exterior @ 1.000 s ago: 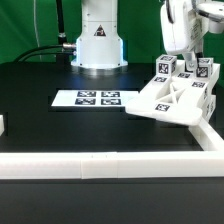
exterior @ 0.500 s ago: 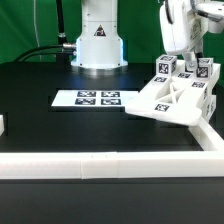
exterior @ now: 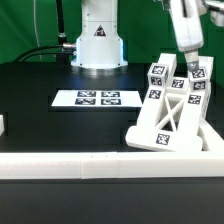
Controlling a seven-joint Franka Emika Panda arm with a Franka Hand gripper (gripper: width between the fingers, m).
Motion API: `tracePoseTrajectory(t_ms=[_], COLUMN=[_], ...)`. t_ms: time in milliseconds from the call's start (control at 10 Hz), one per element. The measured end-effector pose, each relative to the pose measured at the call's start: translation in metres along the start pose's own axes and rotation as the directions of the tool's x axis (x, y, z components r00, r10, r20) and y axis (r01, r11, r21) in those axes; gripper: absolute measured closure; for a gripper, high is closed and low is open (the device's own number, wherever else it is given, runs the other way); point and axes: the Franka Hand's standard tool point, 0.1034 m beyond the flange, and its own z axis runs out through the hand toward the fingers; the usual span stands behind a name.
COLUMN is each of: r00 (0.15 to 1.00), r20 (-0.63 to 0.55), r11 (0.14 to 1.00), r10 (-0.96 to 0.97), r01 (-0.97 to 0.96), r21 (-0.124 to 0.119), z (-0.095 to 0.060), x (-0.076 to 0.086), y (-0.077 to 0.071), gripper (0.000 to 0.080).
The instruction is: Assemble chair
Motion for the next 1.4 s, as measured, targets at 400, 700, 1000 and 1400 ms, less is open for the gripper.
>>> tracePoseTrajectory(t_ms=[400, 700, 1000, 1400], r00=[0.947, 0.857, 0.540, 0.335], r20=[0.012, 0.008, 0.002, -0.009], r11=[0.947, 0.857, 0.540, 0.335], r10=[-0.320, -0.515, -0.842, -0.942], r01=[0.320, 0.515, 0.842, 0.942], r21=[0.013, 0.014, 0.014, 0.010], z=[-0.011, -0.010, 0.006, 0.007], x=[-0.002, -0.001, -0.004, 0.000], y=[-0.017, -0.017, -0.040, -0.039], gripper=[0.0151, 0.0151, 0.0151, 0.0151])
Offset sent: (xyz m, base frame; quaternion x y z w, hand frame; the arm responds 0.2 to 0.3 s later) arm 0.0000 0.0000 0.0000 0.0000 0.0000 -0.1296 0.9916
